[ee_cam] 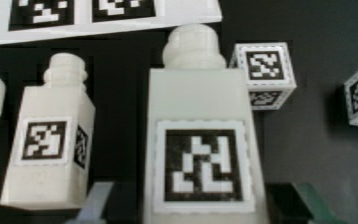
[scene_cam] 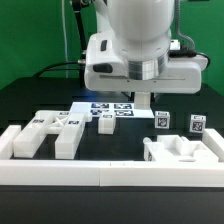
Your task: Assemble chair
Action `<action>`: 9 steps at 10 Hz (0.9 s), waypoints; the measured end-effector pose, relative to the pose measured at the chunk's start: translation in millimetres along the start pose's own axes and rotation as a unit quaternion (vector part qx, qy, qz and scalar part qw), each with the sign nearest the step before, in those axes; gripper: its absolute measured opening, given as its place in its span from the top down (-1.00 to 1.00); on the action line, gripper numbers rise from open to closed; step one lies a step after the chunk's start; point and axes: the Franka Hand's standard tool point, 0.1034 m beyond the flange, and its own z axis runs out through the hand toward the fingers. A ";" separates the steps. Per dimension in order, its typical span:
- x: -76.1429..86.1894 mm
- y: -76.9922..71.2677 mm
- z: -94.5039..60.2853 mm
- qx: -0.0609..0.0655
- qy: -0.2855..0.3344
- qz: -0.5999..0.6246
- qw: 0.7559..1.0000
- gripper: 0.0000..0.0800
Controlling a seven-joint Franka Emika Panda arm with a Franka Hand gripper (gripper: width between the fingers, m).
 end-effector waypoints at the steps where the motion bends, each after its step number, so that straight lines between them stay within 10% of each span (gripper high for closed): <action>1: 0.4 0.6 2.4 0.000 -0.003 0.001 1.000 0.27; 9: 32.9 -16.8 -55.6 0.007 0.256 -0.017 0.967 0.27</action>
Offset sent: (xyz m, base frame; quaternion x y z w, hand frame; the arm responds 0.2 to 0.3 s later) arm 0.0000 0.0000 0.0000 0.0000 0.1938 0.0000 0.9810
